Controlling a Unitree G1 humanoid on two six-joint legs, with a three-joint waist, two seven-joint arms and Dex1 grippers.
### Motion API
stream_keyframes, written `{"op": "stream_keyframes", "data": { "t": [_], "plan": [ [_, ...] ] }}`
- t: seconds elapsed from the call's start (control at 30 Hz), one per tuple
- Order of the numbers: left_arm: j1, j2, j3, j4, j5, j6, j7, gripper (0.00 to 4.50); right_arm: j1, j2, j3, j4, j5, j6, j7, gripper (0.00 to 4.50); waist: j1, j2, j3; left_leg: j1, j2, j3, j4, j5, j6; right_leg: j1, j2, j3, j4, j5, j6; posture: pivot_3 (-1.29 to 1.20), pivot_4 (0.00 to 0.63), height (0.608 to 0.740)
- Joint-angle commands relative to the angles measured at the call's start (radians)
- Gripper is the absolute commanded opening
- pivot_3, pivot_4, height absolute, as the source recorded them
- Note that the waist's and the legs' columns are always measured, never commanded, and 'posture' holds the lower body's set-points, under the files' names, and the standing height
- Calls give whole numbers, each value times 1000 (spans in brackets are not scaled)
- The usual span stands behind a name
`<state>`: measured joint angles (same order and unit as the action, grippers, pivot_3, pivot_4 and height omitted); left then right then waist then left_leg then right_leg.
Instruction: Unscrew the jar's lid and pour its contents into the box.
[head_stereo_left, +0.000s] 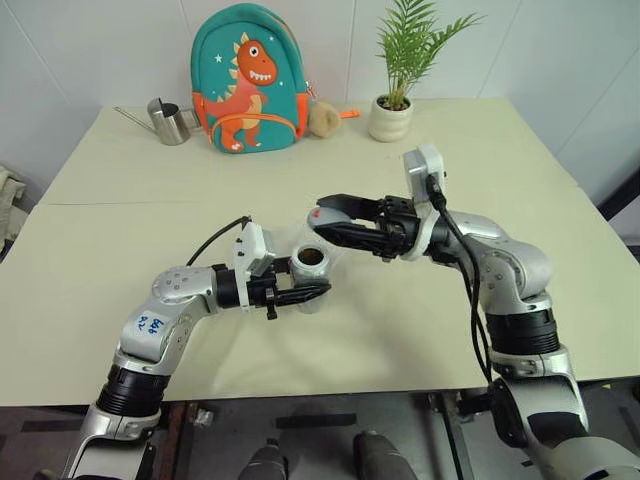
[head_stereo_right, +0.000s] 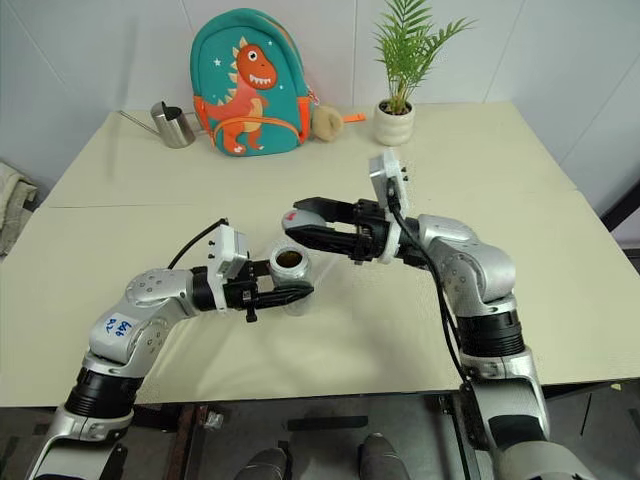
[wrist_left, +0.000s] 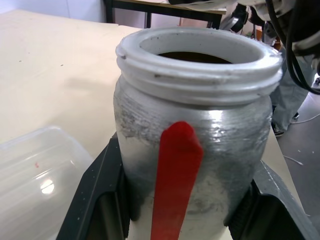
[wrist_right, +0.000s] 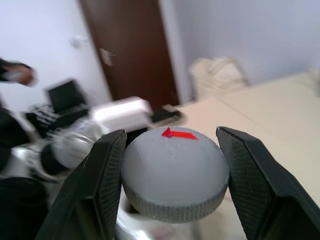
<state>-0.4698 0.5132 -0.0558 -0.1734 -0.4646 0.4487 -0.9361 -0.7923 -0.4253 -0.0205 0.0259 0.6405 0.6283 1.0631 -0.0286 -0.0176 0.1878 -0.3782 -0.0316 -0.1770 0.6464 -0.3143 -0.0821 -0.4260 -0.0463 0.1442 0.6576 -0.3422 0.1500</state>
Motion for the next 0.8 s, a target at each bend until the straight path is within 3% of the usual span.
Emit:
{"op": "stream_keyframes", "data": {
  "t": [0.03, 0.2, 0.47, 0.67, 0.8],
  "plan": [
    [-2, 14, 33, -28, -19, -6, -2, 1898, 52, -44, -41, 100, -98, -148, -28, 2542, 0, 0, 0, 0, 0, 0, 0, 0, 0, 0, 0, 0, 0, 0, 0, 0, 150, 740],
    [-10, 17, 47, -17, -24, -8, -7, 1898, 123, -63, -58, 346, -240, -403, -65, 2542, -3, 0, 0, 0, 0, 2, 0, 0, 1, 0, 0, 0, 0, 0, 0, 0, 150, 740],
    [-37, 19, 63, -2, -29, -1, -10, 1898, 144, -53, -54, 583, -343, -611, -105, 2542, -29, 0, 0, 0, 0, 4, 1, 0, 1, -1, 1, 2, 2, 0, 0, 0, 150, 740],
    [-52, 22, 75, 29, -4, -23, 5, 1898, 139, -62, -62, 579, -333, -618, -78, 4487, -31, 0, 0, 0, 0, 4, 1, 1, 0, -1, 1, 2, 3, 0, 0, 0, 150, 740],
    [-87, 26, 96, 70, -6, -39, 5, 1898, 136, -86, -58, 468, -294, -566, -13, 4487, -30, 0, 0, 0, 0, 4, 1, 1, 0, -1, 1, 2, 3, 0, 0, 0, 150, 740]
  ]
}}
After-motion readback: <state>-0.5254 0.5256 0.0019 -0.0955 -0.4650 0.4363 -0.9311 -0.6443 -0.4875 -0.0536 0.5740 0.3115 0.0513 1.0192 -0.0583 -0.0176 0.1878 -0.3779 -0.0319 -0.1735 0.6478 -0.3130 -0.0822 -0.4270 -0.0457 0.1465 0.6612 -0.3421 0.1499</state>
